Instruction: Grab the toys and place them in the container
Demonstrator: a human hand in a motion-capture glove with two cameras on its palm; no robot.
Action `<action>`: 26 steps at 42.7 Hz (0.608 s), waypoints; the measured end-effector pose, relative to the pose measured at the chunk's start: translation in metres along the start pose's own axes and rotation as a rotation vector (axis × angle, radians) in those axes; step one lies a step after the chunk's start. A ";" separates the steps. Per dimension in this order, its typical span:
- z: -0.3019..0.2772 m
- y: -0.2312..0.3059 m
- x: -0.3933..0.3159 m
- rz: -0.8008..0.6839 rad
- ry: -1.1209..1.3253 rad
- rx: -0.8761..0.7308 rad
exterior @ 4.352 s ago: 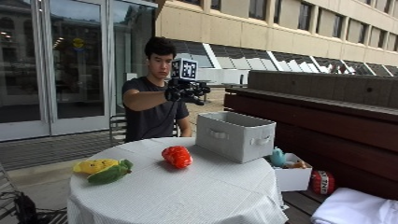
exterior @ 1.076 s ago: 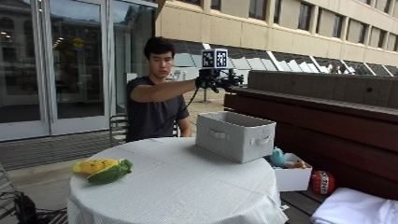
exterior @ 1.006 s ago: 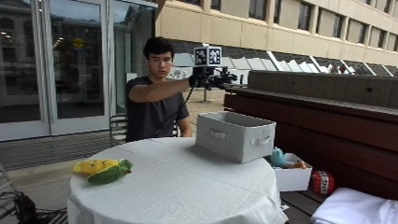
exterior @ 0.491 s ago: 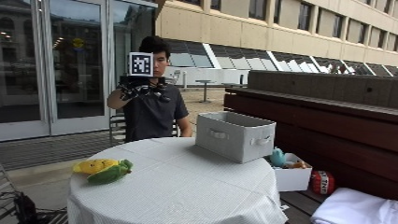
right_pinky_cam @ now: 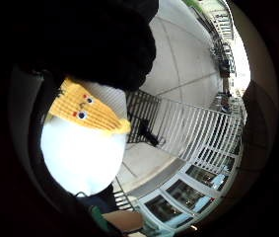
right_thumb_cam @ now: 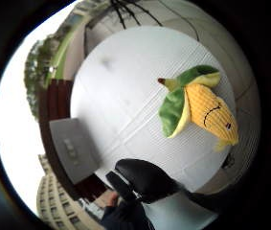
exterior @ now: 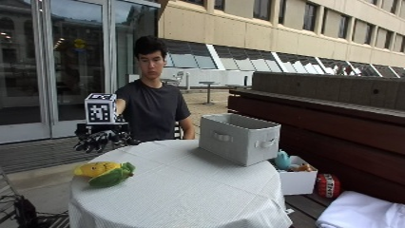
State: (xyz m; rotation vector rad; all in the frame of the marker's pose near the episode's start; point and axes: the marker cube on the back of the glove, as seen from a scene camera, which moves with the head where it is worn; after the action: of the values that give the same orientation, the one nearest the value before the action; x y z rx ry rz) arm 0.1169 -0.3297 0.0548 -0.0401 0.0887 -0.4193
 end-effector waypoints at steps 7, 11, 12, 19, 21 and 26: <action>0.038 -0.014 0.010 0.031 -0.004 -0.050; 0.061 -0.016 0.014 0.036 -0.005 -0.077; 0.066 -0.016 0.014 0.038 -0.005 -0.087; 0.087 -0.018 0.018 0.049 0.006 -0.135; 0.089 -0.017 0.017 0.054 0.005 -0.139; 0.093 -0.012 0.013 0.067 -0.021 -0.144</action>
State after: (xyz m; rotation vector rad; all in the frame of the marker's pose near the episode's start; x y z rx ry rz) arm 0.1327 -0.3437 0.1468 -0.1823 0.0996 -0.3447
